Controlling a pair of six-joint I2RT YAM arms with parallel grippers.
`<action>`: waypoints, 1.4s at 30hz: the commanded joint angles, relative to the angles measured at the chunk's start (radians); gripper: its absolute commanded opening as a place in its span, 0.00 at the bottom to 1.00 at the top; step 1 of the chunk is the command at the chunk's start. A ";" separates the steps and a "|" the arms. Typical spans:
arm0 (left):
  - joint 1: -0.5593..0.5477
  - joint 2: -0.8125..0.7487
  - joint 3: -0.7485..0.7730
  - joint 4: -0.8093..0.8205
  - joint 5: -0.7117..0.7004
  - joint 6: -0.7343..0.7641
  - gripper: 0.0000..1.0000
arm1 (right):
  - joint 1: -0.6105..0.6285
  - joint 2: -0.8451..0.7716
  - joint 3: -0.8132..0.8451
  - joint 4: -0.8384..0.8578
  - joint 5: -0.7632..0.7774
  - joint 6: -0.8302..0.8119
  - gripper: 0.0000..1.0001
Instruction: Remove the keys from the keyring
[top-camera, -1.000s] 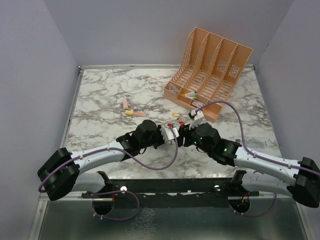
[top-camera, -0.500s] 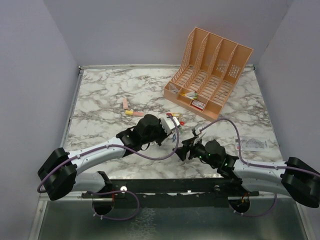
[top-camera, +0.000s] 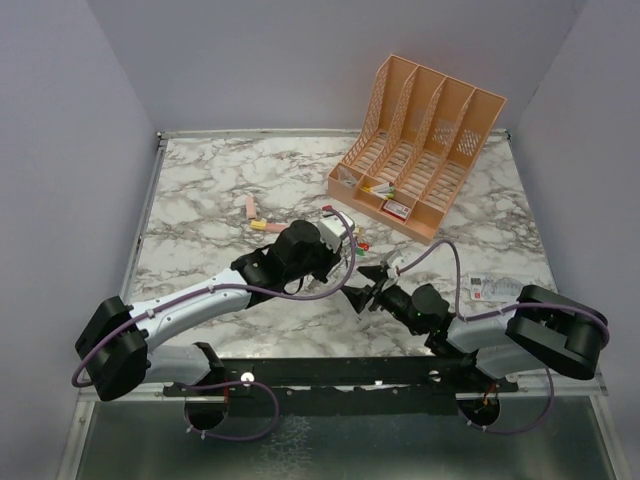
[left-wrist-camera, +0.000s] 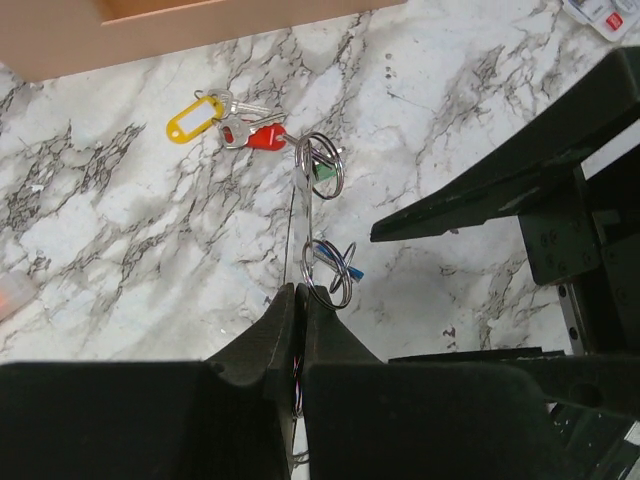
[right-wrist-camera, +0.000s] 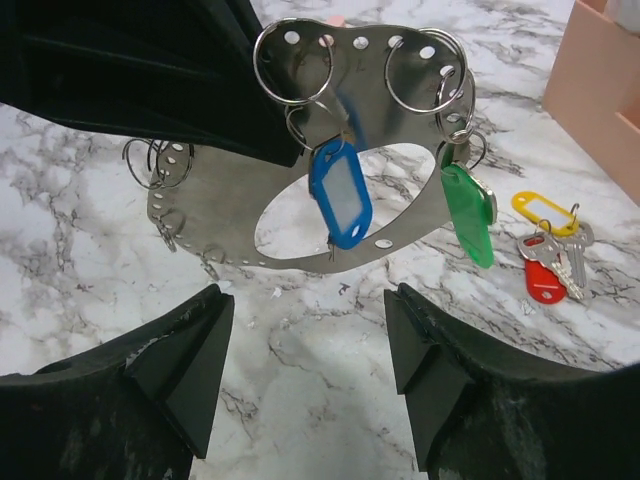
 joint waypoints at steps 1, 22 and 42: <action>0.003 -0.011 0.040 -0.028 -0.064 -0.096 0.00 | 0.034 0.074 0.030 0.184 0.109 -0.092 0.69; 0.003 -0.019 0.044 -0.031 -0.039 -0.115 0.00 | 0.068 0.380 0.099 0.523 0.248 -0.189 0.43; 0.004 -0.019 0.042 -0.030 -0.028 -0.117 0.00 | 0.068 0.362 0.122 0.533 0.200 -0.209 0.43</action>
